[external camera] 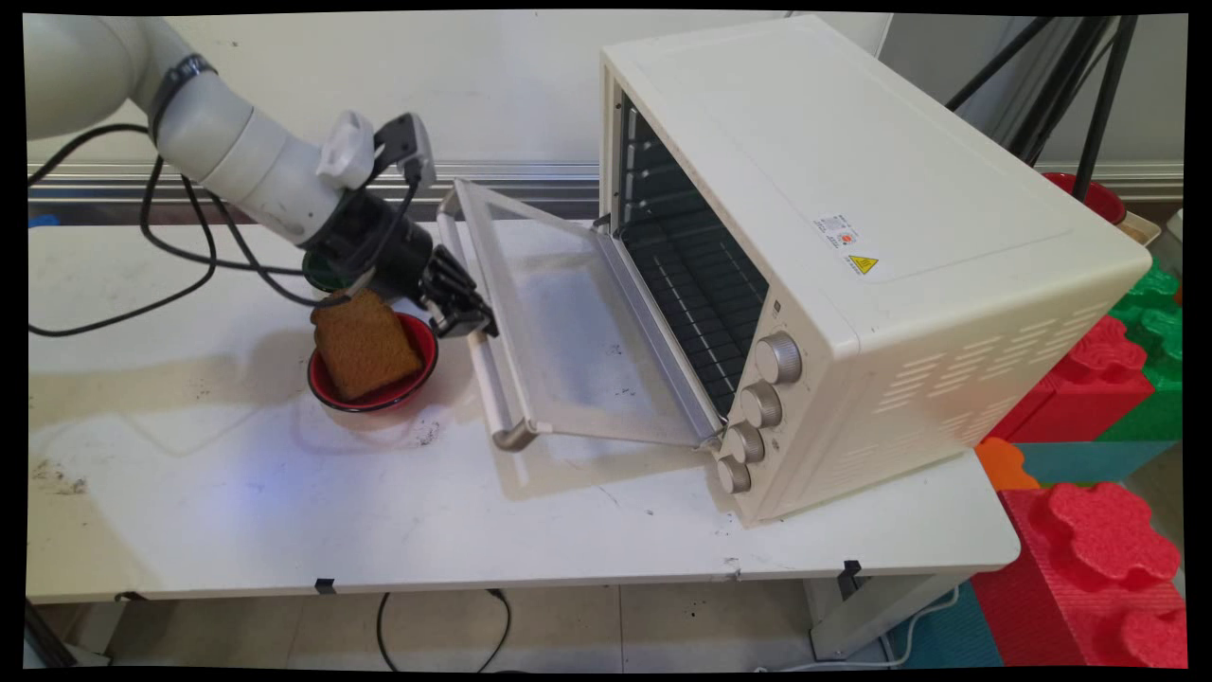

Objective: Open the oven

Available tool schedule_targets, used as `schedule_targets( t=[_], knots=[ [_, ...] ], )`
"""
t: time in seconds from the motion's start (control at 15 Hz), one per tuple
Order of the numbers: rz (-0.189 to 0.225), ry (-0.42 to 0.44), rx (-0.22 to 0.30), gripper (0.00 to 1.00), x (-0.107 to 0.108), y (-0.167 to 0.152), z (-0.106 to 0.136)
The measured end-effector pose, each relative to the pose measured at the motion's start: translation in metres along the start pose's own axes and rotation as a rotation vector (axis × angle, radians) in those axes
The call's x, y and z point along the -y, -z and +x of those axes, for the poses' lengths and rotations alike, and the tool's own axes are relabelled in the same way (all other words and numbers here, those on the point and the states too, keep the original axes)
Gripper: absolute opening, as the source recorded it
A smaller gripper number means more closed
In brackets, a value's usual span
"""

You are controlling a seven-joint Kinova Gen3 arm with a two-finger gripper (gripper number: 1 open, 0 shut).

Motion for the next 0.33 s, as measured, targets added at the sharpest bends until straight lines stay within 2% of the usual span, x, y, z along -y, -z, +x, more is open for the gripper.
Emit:
schedule_targets(
  t=[0.33],
  knots=[
    [-0.016, -0.01, 0.03, 0.0, -0.003, -0.012, -0.021]
  ],
)
